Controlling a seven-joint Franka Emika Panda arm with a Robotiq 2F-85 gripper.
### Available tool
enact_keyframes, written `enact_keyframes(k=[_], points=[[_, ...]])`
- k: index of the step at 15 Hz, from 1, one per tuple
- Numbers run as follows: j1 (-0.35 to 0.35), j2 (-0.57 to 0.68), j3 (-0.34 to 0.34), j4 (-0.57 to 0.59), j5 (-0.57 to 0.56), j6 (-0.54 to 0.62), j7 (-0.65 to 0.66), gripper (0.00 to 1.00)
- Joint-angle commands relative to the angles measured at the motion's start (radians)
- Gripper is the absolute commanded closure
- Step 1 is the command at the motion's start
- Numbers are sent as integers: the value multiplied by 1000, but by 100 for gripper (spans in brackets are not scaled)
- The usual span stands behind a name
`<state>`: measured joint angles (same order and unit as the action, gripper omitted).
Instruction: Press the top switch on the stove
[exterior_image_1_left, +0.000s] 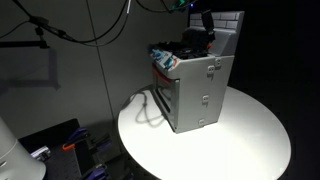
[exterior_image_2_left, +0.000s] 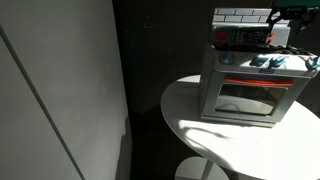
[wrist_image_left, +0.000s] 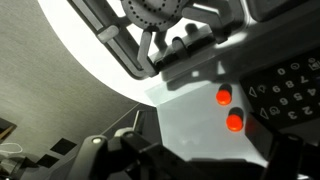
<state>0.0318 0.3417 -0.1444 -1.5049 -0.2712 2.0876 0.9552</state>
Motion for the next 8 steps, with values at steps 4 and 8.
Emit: enact_keyframes(k=[4,8], points=[[4,-9,1,7,3,-51,11,0],[2,3,-1,16,0,-54,14,0]])
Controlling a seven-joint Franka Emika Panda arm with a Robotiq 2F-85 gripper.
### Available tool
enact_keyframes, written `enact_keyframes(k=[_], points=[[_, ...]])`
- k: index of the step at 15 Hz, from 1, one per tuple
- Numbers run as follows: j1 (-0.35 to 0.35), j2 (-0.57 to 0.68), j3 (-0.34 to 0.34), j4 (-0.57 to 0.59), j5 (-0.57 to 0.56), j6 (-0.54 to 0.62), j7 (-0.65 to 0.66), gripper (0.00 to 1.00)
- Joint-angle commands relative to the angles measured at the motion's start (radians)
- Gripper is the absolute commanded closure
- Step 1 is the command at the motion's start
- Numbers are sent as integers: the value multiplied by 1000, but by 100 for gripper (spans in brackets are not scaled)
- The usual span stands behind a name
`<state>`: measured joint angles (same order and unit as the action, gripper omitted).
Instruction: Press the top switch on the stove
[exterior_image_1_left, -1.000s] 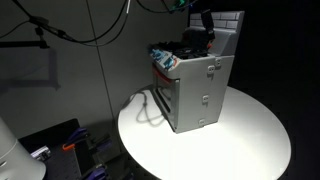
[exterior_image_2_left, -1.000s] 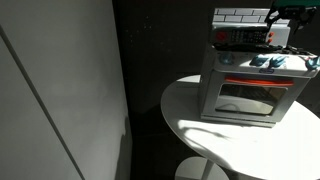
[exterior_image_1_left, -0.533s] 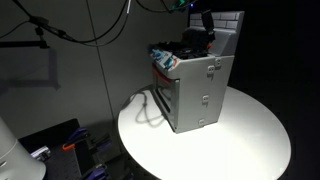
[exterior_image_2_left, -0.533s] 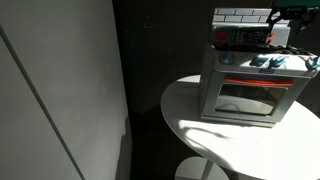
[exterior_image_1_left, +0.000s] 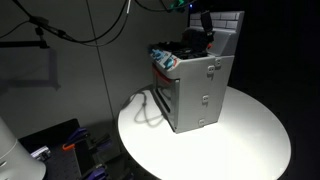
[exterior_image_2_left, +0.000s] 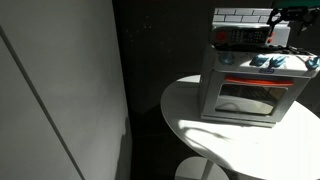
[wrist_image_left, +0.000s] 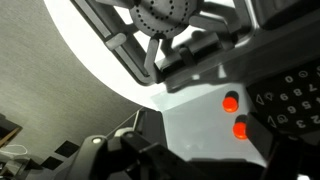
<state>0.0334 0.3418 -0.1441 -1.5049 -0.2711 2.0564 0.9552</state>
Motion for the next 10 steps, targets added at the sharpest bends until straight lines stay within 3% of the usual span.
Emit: enact_keyframes(k=[1,10], points=[[1,6,-2,18,-2,-20,16,0],[-2,36,1,47,6,-7,9,0]])
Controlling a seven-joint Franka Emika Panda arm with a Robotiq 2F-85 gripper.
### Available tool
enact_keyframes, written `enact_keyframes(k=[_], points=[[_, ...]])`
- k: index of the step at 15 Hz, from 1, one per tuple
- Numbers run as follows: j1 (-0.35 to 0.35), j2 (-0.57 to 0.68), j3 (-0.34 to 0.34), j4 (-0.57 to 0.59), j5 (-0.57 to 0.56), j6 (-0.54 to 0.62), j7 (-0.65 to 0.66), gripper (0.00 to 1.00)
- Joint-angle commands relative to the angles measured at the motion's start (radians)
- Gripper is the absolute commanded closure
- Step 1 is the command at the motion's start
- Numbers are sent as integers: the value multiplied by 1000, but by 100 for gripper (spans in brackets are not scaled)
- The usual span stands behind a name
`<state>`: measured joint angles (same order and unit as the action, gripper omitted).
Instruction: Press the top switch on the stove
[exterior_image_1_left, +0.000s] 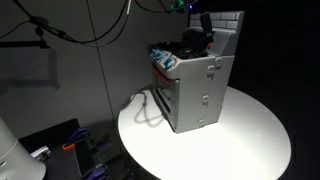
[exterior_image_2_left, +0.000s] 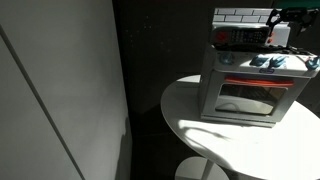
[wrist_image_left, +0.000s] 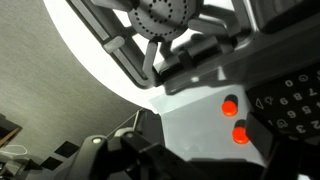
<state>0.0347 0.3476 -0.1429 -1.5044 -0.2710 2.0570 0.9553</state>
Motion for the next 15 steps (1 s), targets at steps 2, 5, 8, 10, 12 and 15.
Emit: enact_keyframes(k=[2,5,8,10,12,15], points=[[-5,40,-2,59,6,-9,10,0],[-8,59,-7,83,3,-10,10,0],[-10,80,-13,108,0,-18,11,0],[-13,76,-8,110,15,-32,-1,0],[-13,46,3,83,36,-52,-24,0],[-15,-14,21,29,69,-67,-83,0]])
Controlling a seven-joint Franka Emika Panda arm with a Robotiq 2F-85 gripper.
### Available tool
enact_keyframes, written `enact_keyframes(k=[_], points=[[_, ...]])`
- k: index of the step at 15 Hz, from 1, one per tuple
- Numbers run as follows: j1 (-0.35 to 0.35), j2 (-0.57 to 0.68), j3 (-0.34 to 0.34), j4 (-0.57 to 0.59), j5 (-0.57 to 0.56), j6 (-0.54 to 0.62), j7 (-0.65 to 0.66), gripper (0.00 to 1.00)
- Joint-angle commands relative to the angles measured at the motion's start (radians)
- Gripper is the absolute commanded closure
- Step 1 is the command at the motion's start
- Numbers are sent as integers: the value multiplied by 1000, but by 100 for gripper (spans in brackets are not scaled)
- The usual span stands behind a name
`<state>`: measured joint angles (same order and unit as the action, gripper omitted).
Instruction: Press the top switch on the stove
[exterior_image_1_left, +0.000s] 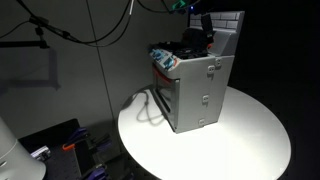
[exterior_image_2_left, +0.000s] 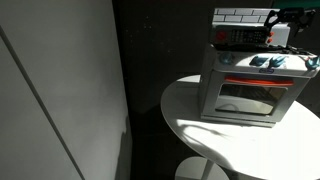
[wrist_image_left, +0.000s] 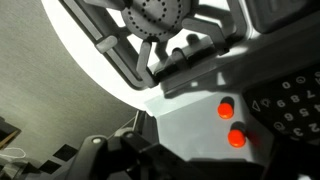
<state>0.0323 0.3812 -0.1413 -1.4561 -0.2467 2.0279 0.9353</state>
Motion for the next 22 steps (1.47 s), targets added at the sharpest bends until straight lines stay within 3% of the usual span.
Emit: enact_keyframes(k=[1,12,22], points=[[-14,-66,25,-31,60,-53,-89,0],[-16,-263,71,-105,179,-377,-392,0],[-25,-481,90,-284,244,-449,-631,0]])
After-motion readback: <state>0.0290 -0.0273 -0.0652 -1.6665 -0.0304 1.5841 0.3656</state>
